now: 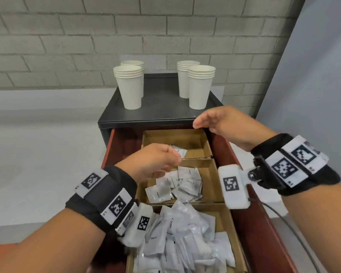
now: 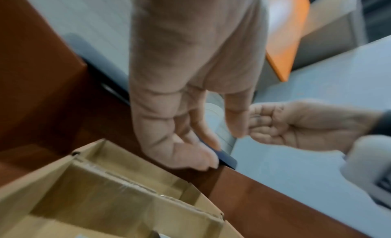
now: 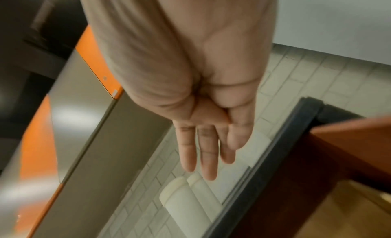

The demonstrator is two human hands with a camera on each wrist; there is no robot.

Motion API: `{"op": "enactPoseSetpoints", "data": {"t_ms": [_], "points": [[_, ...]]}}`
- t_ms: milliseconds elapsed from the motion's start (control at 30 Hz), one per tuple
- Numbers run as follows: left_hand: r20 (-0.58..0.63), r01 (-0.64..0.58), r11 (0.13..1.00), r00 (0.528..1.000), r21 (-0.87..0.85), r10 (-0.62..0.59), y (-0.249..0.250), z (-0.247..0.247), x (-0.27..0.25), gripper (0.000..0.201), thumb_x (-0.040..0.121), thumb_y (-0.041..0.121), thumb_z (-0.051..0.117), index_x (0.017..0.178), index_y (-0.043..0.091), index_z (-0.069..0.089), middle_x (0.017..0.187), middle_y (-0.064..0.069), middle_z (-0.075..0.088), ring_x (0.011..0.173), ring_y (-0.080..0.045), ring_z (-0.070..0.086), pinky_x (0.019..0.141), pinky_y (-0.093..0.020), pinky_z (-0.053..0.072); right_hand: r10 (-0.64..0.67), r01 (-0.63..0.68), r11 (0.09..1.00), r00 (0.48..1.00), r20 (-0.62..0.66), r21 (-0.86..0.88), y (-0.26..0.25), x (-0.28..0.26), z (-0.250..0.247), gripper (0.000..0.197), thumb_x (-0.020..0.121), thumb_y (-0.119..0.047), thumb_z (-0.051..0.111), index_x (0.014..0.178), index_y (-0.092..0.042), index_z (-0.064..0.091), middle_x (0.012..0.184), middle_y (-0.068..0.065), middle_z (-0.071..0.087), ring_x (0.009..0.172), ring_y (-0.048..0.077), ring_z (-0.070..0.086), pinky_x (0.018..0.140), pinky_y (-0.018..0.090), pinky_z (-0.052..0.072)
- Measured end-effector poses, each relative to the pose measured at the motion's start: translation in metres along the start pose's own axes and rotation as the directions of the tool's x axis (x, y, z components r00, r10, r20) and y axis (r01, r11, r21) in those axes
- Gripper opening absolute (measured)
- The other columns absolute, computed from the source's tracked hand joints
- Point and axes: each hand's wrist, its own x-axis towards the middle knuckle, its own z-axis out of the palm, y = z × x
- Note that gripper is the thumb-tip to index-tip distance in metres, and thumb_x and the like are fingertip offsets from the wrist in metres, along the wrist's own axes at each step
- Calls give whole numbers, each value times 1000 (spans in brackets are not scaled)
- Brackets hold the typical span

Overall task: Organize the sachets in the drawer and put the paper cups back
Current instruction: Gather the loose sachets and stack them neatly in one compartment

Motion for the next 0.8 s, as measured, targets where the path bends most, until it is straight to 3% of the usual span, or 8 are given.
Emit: {"op": "enactPoseSetpoints", "data": {"t_ms": [67, 133, 167, 333, 433, 533, 733, 800], "points": [[200, -70, 970, 980, 231, 23, 6, 8, -14, 23, 81, 31, 71, 102, 24, 65, 97, 8, 62, 91, -11, 57, 73, -21, 46, -7, 6, 999, 1000, -21, -50, -5, -10, -16, 59, 77, 25, 27, 83, -19, 66, 95, 0, 71, 102, 7, 63, 93, 14, 42], [386, -194, 849, 922, 492, -13, 6, 17, -24, 49, 75, 39, 75, 120, 31, 56, 117, 11, 56, 106, -10, 54, 85, -21, 44, 4, -8, 995, 999, -36, -102, -9, -20, -30, 54, 80, 21, 30, 89, -16, 68, 97, 1, 70, 95, 2, 62, 67, 0, 41], [454, -254, 774, 890, 580, -48, 4, 22, -28, 64, 72, 41, 77, 129, 35, 48, 129, 12, 49, 115, -10, 49, 93, -24, 41, 12, -17, 992, 999, -40, -122, -8, -23, -34, 50, 82, 18, 33, 94, -15, 68, 100, 0, 69, 96, 2, 61, 63, 1, 40], [605, -465, 495, 779, 734, -166, -12, 45, -41, 108, 62, 33, 86, 146, 40, 19, 151, 16, 12, 140, -17, 14, 113, -46, 29, 87, -45, 894, 993, 75, -446, 14, -36, -33, 37, 91, -13, 53, 126, -23, 55, 116, -3, 58, 113, 15, 52, 83, 21, 39], [622, -554, 315, 762, 771, -179, -16, 48, -42, 113, 61, 34, 86, 147, 41, 14, 150, 14, 8, 137, -17, 7, 114, -49, 23, 168, -10, 784, 966, 196, -620, 34, -41, -21, 62, 94, -33, 51, 148, -18, 24, 150, 4, 34, 135, 21, 36, 103, 26, 30], [614, -591, 166, 756, 789, -228, -24, 52, -43, 112, 60, 33, 87, 146, 40, 15, 146, 6, 16, 134, -22, 17, 109, -48, 32, 138, 10, 767, 974, 180, -641, 50, -46, -5, 74, 94, -32, 50, 151, -12, 7, 156, 7, 19, 140, 23, 27, 110, 29, 25], [616, -630, 28, 748, 776, -246, -31, 68, -44, 92, 68, 22, 82, 142, 32, 29, 135, -3, 32, 121, -29, 41, 94, -42, 45, 52, 19, 777, 994, 94, -629, 63, -50, 13, 61, 94, -22, 49, 148, -13, 20, 158, 7, 6, 138, 28, 32, 108, 32, 33], [610, -621, 58, 742, 781, -278, -33, 70, -43, 90, 70, 24, 82, 143, 29, 30, 131, -4, 38, 116, -30, 48, 93, -45, 47, 40, 20, 780, 996, 82, -626, 65, -51, 16, 60, 95, -21, 48, 148, -14, 20, 158, 7, 4, 137, 27, 33, 107, 30, 33]]}}
